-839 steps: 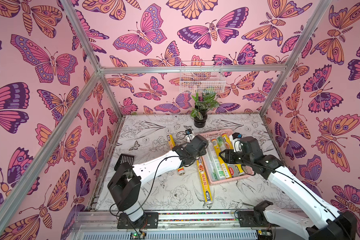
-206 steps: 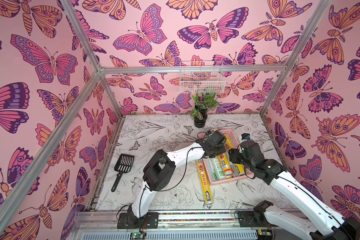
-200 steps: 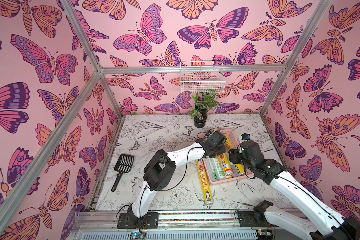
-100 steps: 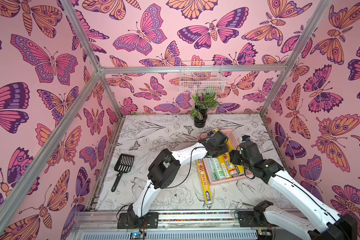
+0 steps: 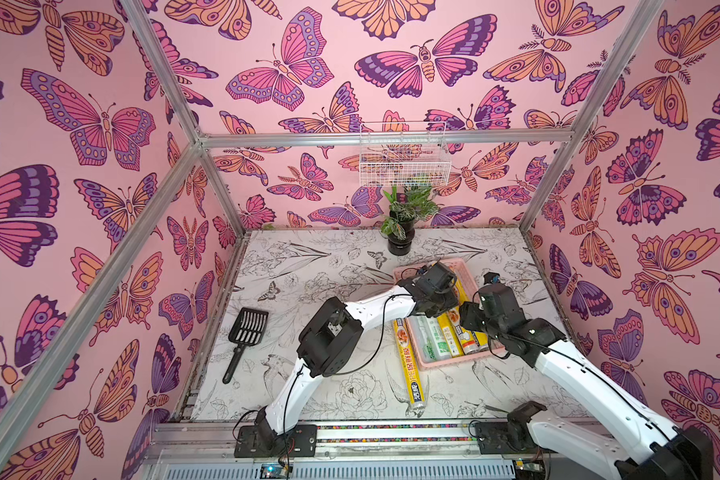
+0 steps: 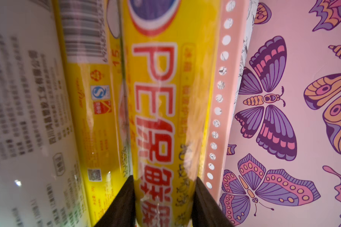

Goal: Put the plastic wrap into the basket
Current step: Place the plastic wrap in the basket.

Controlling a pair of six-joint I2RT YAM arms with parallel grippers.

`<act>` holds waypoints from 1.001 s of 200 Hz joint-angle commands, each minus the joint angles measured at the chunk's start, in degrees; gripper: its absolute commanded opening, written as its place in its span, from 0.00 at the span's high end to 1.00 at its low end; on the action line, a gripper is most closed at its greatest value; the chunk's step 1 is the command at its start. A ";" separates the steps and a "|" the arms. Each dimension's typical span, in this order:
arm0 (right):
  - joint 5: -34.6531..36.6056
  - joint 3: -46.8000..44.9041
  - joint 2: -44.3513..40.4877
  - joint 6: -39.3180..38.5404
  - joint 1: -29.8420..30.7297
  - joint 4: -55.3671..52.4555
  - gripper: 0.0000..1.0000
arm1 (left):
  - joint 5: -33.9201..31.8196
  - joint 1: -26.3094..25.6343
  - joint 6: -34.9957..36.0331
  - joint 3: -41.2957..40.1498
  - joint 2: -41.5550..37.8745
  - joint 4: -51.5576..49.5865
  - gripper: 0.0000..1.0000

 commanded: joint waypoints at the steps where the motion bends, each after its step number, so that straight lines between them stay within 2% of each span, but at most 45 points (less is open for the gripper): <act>1: 0.43 -0.30 0.07 0.61 -0.45 0.46 0.39 | 3.06 -0.29 0.07 -1.74 0.31 -1.17 0.70; 29: 0.59 -0.39 0.07 0.70 -0.45 0.64 0.38 | 3.36 -0.29 0.80 -3.17 -0.62 -1.25 0.68; 88: 0.47 -0.22 0.07 0.69 -0.45 0.68 0.38 | 2.28 -0.03 2.62 -3.49 -1.43 -1.65 0.41; 112: 0.43 -0.04 0.01 0.68 -0.45 0.48 0.38 | 1.24 -0.01 5.21 -3.39 -2.87 -2.02 0.36; 136: 0.51 -0.04 -0.26 1.09 -0.40 0.48 0.38 | -0.03 -0.02 7.18 -4.06 -4.89 -2.85 0.35; 169: 0.07 0.00 -1.71 1.30 -0.45 0.43 0.38 | -4.64 -0.03 9.93 -9.29 -10.94 -2.90 0.37; 200: -6.02 -0.04 -3.43 0.01 -0.45 1.67 0.38 | -11.67 -0.03 13.04 -15.69 -17.72 -3.18 0.41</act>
